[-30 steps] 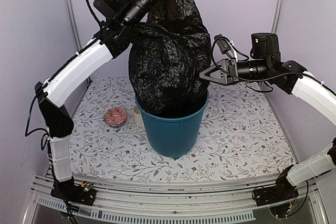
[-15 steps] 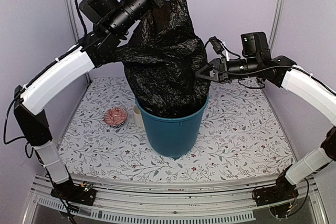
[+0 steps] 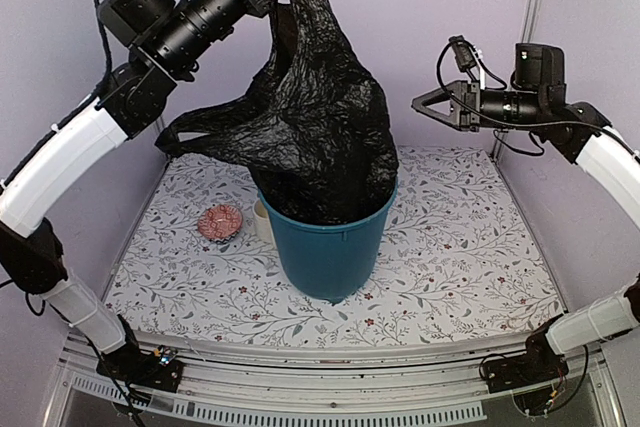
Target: Put the trash bags into the trash bin
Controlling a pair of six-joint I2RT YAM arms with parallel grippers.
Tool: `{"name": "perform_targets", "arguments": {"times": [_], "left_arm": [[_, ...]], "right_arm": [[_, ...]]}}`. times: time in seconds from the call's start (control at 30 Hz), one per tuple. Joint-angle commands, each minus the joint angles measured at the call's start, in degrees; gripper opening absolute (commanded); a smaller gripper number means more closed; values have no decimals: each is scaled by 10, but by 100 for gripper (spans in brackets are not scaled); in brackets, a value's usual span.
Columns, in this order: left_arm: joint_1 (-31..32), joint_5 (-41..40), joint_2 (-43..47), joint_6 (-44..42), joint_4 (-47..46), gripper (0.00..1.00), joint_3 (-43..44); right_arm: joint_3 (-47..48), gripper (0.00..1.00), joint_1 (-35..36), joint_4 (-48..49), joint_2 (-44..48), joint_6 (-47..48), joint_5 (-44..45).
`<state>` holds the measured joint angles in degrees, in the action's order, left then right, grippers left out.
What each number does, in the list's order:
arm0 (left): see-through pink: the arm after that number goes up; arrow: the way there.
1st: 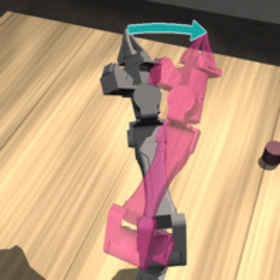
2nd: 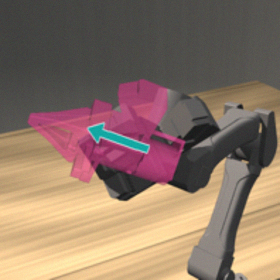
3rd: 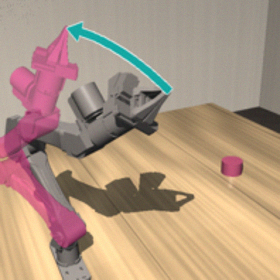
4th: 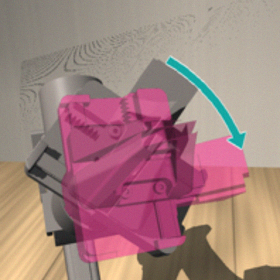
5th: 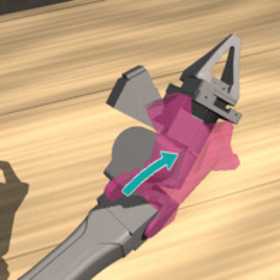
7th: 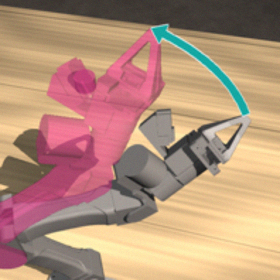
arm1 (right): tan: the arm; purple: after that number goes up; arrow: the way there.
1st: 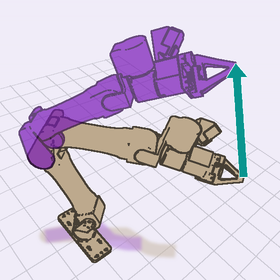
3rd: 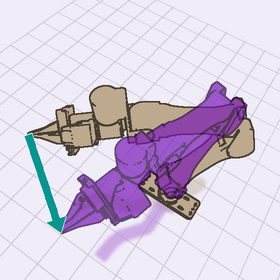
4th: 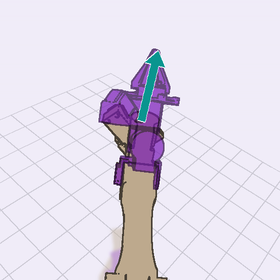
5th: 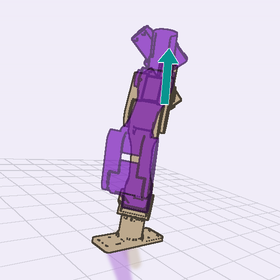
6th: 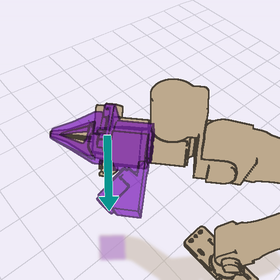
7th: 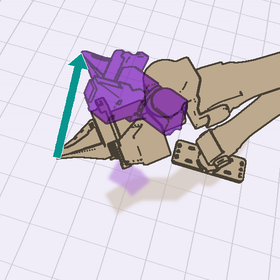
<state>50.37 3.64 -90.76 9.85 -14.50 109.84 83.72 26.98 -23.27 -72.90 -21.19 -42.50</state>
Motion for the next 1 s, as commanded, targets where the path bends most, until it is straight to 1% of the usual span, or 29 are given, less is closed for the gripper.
{"name": "perform_targets", "arguments": {"times": [0.0,0.1,0.2,0.37,0.47,0.63,0.73,0.97], "left_arm": [[6,17,22,20,36,0,-48],[9,17,32,31,24,0,-79],[10,14,34,33,24,0,-94],[10,1,41,27,26,0,-118],[9,-8,46,21,22,0,-128],[9,-14,44,19,19,0,-139],[8,-8,36,23,17,0,-144],[8,5,20,40,4,0,-156]], "right_arm": [[38,34,-11,-20,-78,-37,63],[58,31,-7,-25,-124,-44,60],[76,30,15,-28,-150,-35,63],[112,30,69,-45,-184,-14,66],[114,30,80,-46,-186,-16,72],[103,31,82,-56,-186,-23,75],[103,33,81,-78,-180,-13,97],[82,37,17,-81,-123,-17,107]]}}
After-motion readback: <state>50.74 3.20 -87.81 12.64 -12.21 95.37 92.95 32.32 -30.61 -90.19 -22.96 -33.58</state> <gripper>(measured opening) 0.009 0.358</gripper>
